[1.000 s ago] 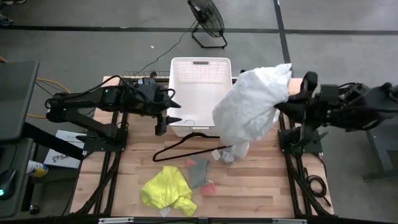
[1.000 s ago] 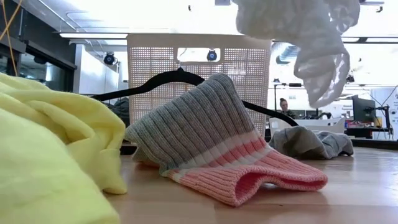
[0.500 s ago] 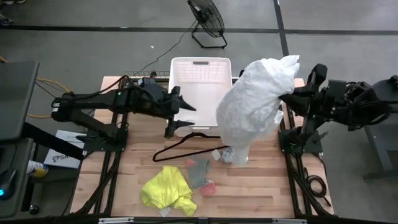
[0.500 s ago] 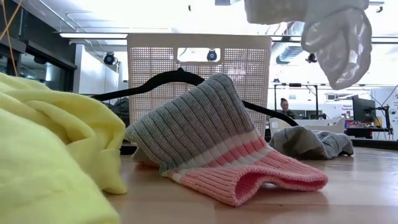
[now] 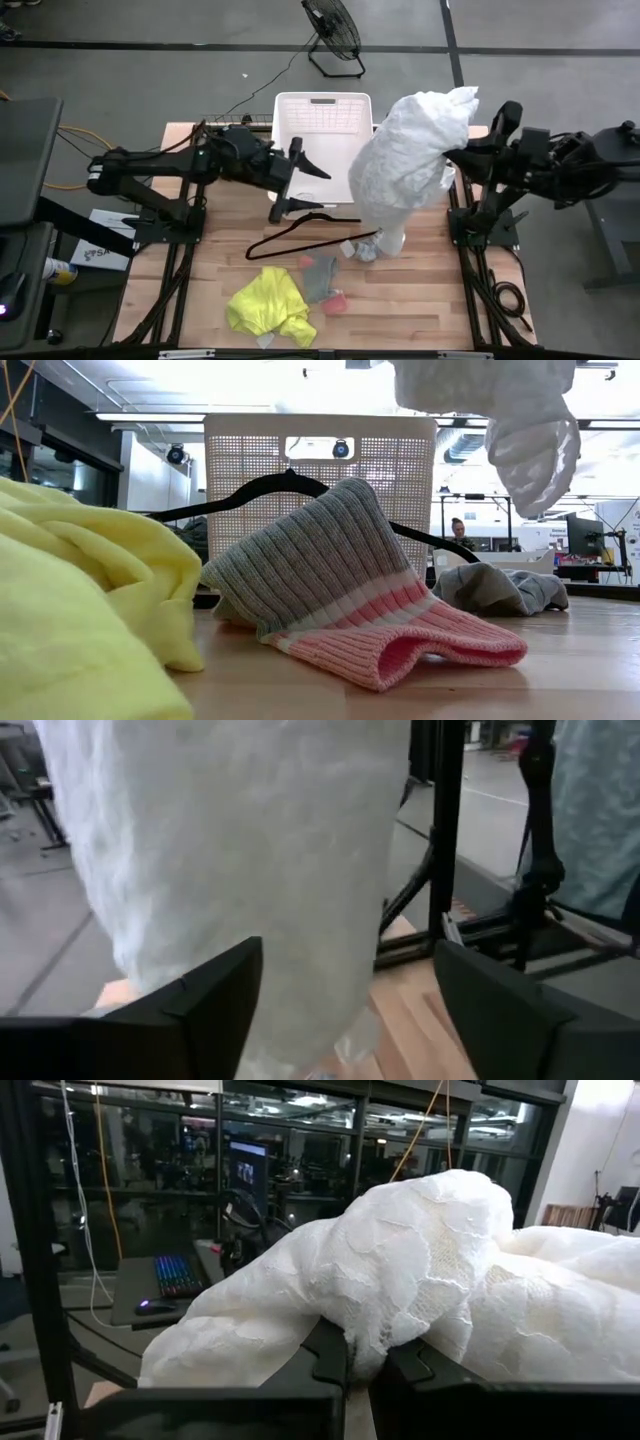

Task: Pick & Place Cloths
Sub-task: Put the white dress into the large white bin

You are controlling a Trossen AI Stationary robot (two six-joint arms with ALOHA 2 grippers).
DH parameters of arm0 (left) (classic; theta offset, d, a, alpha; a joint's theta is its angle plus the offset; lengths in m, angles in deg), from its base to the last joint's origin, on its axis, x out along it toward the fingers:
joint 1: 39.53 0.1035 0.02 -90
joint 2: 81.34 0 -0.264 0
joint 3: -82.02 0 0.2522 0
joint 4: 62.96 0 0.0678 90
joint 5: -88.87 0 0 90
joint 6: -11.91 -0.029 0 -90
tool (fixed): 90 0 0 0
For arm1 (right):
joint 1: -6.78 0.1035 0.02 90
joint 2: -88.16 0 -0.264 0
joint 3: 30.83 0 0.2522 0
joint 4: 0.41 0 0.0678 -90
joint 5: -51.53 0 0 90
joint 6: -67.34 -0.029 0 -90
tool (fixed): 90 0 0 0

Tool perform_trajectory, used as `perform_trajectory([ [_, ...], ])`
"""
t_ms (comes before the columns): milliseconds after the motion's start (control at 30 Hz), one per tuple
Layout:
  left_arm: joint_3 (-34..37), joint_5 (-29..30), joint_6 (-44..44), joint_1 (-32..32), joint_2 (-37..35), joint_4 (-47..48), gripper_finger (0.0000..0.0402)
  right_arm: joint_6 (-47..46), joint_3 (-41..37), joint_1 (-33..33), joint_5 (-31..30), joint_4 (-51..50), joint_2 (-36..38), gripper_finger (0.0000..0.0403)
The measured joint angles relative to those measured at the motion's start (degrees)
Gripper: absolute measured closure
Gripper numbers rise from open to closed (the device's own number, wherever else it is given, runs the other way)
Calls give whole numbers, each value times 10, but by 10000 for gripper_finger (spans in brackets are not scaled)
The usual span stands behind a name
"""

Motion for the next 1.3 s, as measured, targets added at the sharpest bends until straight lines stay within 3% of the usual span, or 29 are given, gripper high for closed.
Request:
perform_trajectory([
  [200,-1,0,30,0,31,-87,41,0,0,-40,48,0,-1,395],
  [367,-2,1,28,0,59,-146,15,0,0,-85,108,0,-6,395],
  [767,0,100,2,0,101,-242,11,-8,0,-167,211,1,-25,394],
  [1300,-1,147,-21,0,121,-316,14,-48,0,-298,409,15,-73,394],
])
